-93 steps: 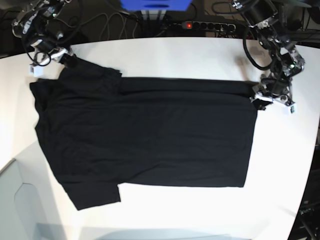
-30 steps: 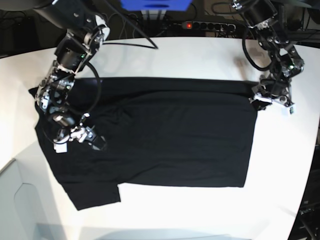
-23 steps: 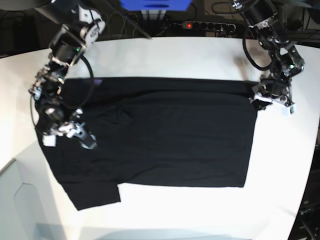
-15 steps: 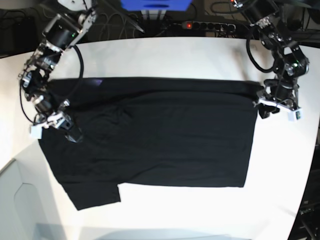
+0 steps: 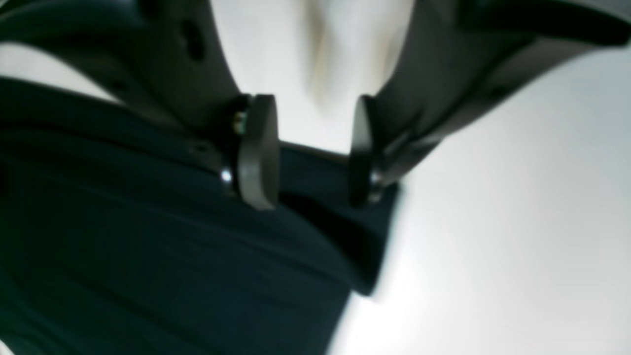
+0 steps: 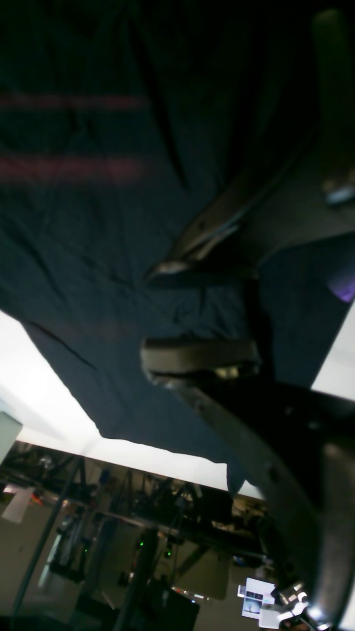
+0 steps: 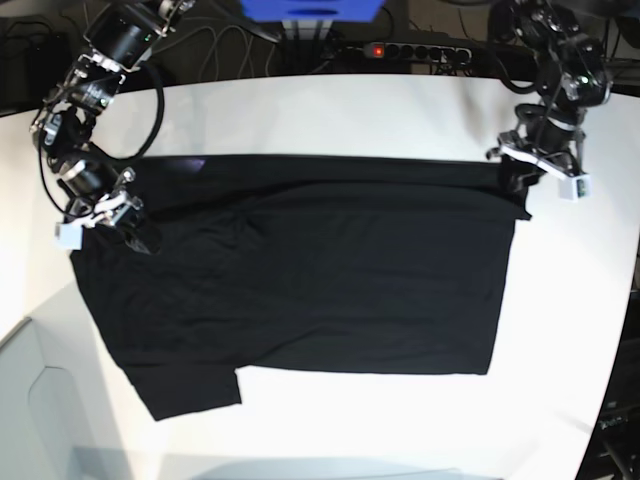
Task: Fold the T-shirt properly
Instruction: 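Grasp the shoulder edge with both grippers, then pull the shirt toward the robot with both grippers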
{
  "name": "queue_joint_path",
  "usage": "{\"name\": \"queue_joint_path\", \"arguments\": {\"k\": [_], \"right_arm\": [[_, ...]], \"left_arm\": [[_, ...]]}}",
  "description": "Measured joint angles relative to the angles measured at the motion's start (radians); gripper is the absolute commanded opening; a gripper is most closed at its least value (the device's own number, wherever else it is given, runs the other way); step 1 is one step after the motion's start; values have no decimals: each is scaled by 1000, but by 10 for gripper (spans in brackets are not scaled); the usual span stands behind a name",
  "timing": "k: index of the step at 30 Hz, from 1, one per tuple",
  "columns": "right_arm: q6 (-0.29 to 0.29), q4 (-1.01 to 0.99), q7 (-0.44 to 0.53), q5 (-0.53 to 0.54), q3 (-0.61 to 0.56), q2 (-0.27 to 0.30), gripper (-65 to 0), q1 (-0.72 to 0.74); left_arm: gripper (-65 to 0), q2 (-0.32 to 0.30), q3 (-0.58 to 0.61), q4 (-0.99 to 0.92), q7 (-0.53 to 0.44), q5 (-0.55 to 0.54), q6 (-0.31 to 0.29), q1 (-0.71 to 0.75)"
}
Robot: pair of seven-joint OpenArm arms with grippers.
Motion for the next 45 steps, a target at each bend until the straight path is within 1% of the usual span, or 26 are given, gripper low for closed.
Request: {"name": "queue_joint_path", "arguments": {"k": [2,3,5,7,9,10,12,14,16,17,19,22,23,24,27,28,30,32,34,35,39,42,45], "right_arm": [[0,-2,2,1,-4,2,-499,4],[0,-2,2,-1,-4,3,-518,5],[0,-3,0,0,-10,21,-585,2],[0,-3,1,-3,-24,54,-650,0],[0,-3,8,-7,-59,100,-650,-8],[0,-2,9,-25,-79,122,-650,-11],[0,-2,8,-97,-110,159,-650,-20],[0,0,8,-187,-135,180,-650,-27],[0,1,8,-316,-155,185,-650,-27],[0,1,8,-393,-163,185,-650,-23],[0,0,53,-507,-175,181,-650,-21],[0,10,167,-650,-201,151,-650,-34],[0,15,211,-700,-203,132,-650,-40],[0,17,250,-744,-201,111,-650,-46],[0,17,367,-898,-196,57,-650,-62],[0,15,396,-941,-191,41,-650,-62],[-2,5,463,-1017,-187,9,-650,-58],[-2,-6,491,-1057,-189,-6,-650,-53],[-2,-6,510,-1063,-190,-8,-650,-64],[-3,-5,525,-1059,-190,-8,-650,-75],[-2,37,532,-1054,-192,-9,-650,-137],[-3,70,536,-1049,-192,-7,-650,-187],[-3,106,534,-1050,-192,-8,-650,-232]], "left_arm": [[-527,0,1,-5,-11,-10,-1,11],[-567,0,1,-13,-11,-9,0,13],[-650,1,1,-26,-5,-5,13,13],[-645,-5,1,-23,-6,-2,14,9],[-643,-12,4,-19,3,15,14,-21],[-649,-25,30,-18,5,55,18,-35],[-650,-63,106,-16,27,150,31,-51],[-650,-72,174,-20,26,277,41,-59],[-650,-70,219,-25,-22,401,38,-55],[-650,-67,237,-26,-78,459,42,-50],[-650,-55,276,-25,-176,560,48,-51],[-650,-17,321,-46,-271,688,37,-64],[-650,2,325,-72,-291,738,40,-72],[-650,18,325,-105,-292,768,41,-86],[-650,32,328,-240,-340,822,42,-121],[-650,31,330,-288,-353,821,40,-126],[-650,35,324,-359,-425,817,55,-131],[-650,31,324,-393,-433,818,59,-137],[-650,30,320,-395,-430,819,66,-128],[-650,30,319,-386,-442,820,66,-108],[-650,32,329,-293,-452,815,66,13],[-650,47,322,-241,-424,824,66,68],[-650,51,325,-207,-425,820,66,123]]}}
